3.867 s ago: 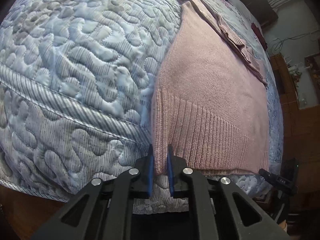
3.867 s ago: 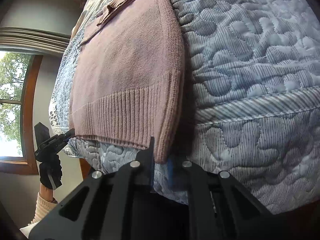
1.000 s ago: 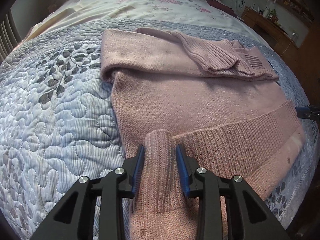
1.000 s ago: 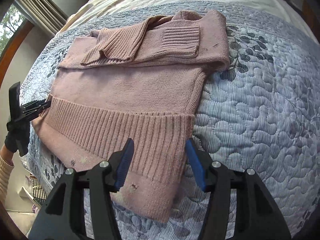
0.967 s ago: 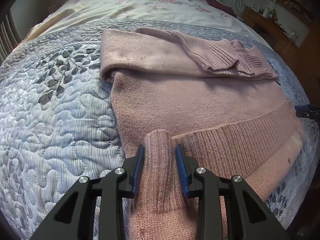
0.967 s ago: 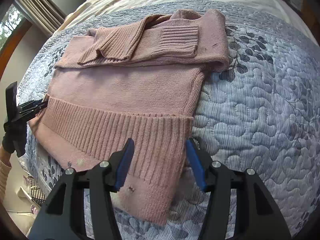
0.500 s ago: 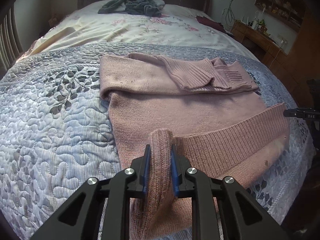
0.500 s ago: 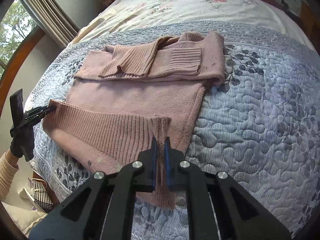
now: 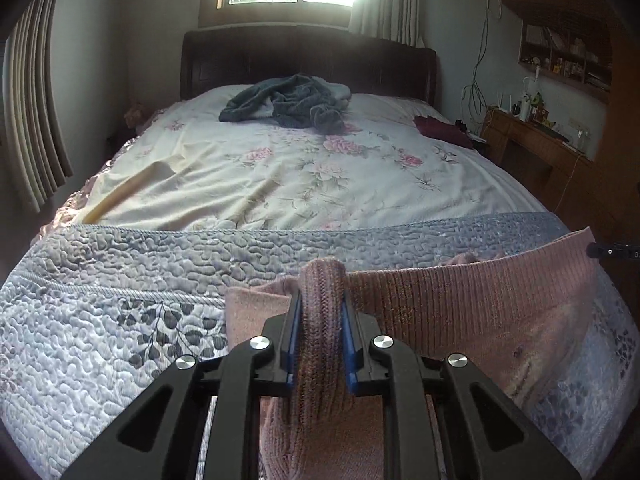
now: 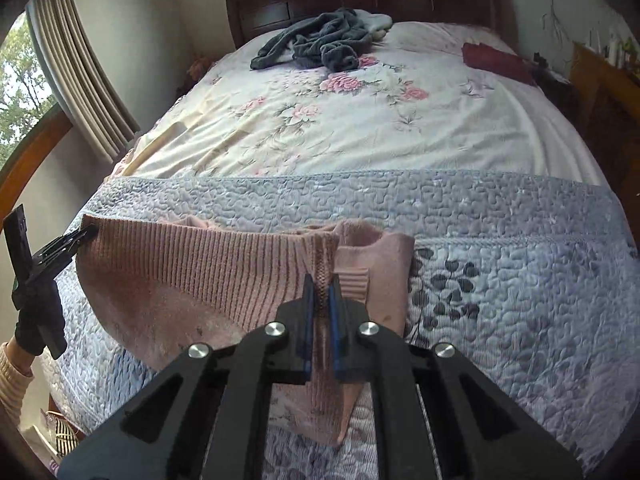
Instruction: Fold small clothes
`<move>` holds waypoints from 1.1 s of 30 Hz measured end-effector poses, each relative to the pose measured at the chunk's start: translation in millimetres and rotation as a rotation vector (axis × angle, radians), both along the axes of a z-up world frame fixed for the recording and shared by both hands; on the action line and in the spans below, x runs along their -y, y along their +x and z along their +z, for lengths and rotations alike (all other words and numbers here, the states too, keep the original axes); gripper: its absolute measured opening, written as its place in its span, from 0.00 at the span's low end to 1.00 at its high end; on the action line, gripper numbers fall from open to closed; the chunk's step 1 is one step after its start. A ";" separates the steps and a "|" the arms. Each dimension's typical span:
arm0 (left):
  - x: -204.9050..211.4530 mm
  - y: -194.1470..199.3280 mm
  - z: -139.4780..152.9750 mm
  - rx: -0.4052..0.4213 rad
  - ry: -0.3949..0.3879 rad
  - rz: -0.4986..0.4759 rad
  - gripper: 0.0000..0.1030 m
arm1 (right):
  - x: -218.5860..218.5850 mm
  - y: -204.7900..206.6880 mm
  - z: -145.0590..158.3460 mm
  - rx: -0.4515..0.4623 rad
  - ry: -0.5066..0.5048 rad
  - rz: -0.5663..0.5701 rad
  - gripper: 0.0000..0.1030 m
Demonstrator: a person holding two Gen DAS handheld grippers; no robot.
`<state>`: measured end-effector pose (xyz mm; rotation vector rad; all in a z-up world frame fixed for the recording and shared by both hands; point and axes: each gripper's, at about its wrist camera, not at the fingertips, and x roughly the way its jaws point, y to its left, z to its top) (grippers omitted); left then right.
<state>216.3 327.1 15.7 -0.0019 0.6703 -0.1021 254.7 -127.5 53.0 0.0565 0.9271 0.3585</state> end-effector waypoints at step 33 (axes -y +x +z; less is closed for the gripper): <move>-47.9 46.3 -76.8 -0.127 -0.017 0.175 0.44 | 14.6 28.4 -110.8 -0.273 -0.016 -0.035 0.40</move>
